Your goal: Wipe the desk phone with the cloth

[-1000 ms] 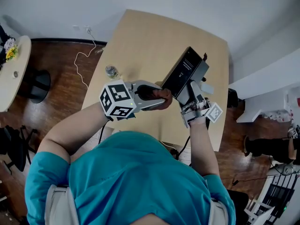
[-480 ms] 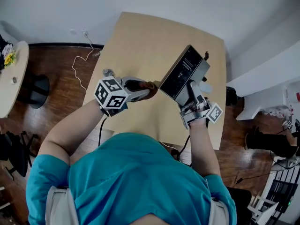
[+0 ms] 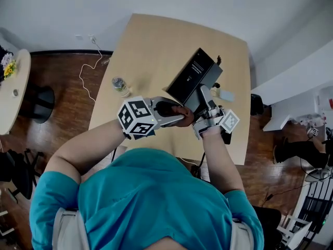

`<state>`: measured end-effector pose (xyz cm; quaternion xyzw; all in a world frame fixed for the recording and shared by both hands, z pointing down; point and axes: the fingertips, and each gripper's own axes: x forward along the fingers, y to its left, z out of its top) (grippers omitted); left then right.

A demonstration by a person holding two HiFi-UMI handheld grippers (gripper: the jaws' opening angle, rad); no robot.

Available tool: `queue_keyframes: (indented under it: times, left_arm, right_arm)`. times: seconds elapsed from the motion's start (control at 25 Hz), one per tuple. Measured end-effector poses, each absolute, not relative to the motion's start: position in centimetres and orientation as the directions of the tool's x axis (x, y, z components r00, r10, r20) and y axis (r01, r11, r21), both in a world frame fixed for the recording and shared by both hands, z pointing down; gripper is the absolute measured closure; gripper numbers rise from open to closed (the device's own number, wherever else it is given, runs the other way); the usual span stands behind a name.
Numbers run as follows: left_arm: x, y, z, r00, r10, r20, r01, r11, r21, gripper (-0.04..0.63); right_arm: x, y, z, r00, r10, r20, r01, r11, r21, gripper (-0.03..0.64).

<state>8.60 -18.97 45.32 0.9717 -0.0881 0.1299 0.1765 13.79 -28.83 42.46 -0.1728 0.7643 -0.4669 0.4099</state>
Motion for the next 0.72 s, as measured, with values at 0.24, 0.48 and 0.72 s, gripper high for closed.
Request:
queue_keyframes:
  times: [0.24,0.48,0.72]
  left_arm:
    - [3.7,-23.6,48.7,0.900,-0.271,0.341,-0.390,-0.852,0.350,0.472]
    - [-3.7,-27.9,45.7,0.875,-0.397,0.277,-0.474,-0.821,0.319,0.472]
    - [-1.7,-29.9,36.3,0.915,-0.394,0.092,-0.404,-0.884,0.235,0.472]
  right_arm:
    - [13.9,-27.2,39.5,-0.609,-0.514,-0.604,0.287,0.567,-0.772,0.444]
    - [12.0,-23.3,38.9,-0.736,-0.317,-0.598,0.315,0.622,-0.717,0.443]
    - [9.4,-21.3,41.4,-0.827,-0.251,-0.502,0.273,0.602,-0.751,0.443]
